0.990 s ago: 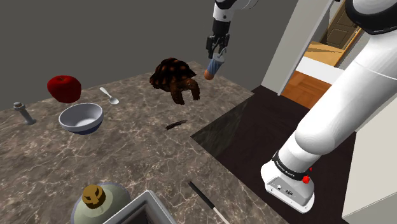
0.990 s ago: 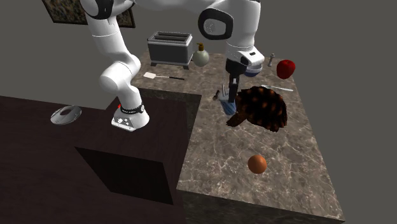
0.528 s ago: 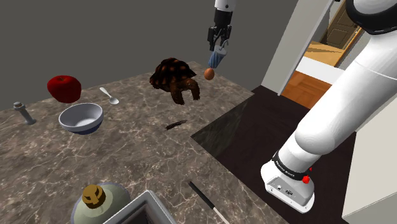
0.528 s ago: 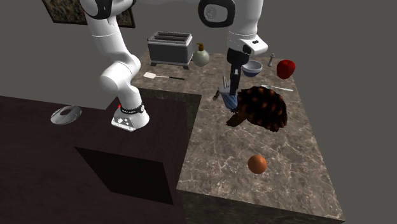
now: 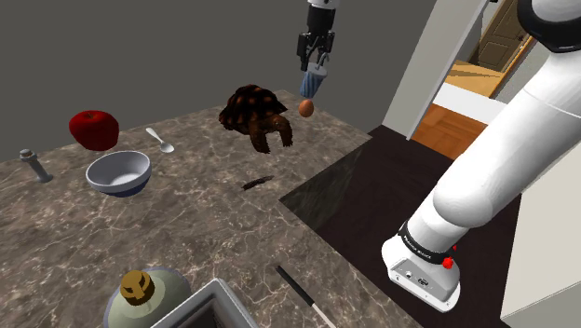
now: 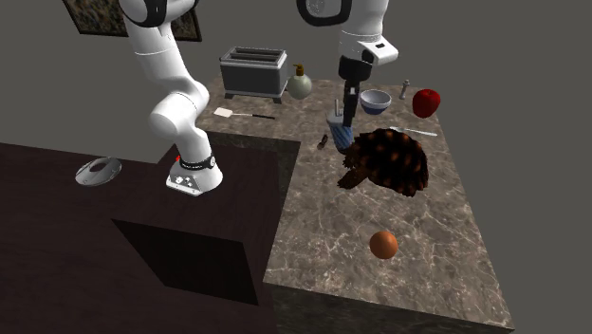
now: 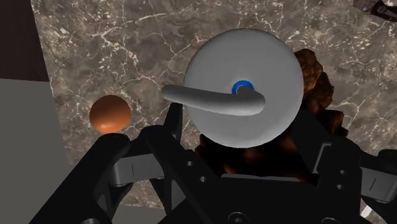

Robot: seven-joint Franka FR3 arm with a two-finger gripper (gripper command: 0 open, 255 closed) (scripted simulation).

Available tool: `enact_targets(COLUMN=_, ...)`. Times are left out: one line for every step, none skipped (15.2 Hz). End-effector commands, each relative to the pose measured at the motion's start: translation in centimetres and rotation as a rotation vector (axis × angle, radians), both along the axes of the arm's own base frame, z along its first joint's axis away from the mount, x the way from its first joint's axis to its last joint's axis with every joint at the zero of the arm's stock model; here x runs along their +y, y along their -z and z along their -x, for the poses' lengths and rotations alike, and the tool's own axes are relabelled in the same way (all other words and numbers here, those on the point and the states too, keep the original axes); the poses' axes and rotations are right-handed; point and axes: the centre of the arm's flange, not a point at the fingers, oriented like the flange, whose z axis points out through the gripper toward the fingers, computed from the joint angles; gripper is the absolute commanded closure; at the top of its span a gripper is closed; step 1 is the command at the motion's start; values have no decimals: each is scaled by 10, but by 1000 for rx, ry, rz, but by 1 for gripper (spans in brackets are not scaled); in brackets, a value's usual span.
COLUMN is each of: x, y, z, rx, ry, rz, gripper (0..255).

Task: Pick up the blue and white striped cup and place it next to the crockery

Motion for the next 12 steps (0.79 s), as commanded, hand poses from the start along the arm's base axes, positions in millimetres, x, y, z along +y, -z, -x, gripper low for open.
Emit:
enact_targets(x=27, y=0, z=4, rx=0, ry=1, rz=0, gripper=255)
enact_targets(x=40, y=2, z=5, rx=0, ry=1, rz=0, gripper=255)
enact_targets(x=53, y=3, z=7, rx=0, ry=1, rz=0, gripper=255)
enact_targets(x=66, y=5, z=8, rx=0, ry=1, rz=0, gripper=255)
enact_targets(x=79, y=6, z=9, rx=0, ry=1, rz=0, gripper=255)
enact_targets(x=92, y=8, z=11, rx=0, ry=1, rz=0, gripper=255)
enact_targets(x=105, y=9, z=12, rx=0, ry=1, rz=0, gripper=255)
enact_targets(x=118, y=10, z=14, rx=0, ry=1, rz=0, gripper=255)
enact_targets(x=131, y=12, z=15, rx=0, ry=1, rz=0, gripper=255)
enact_targets(x=144, y=13, z=17, rx=0, ry=1, rz=0, gripper=255)
enact_targets(x=158, y=15, z=18, rx=0, ry=1, rz=0, gripper=255)
enact_targets(x=171, y=16, z=20, rx=0, ry=1, rz=0, gripper=255)
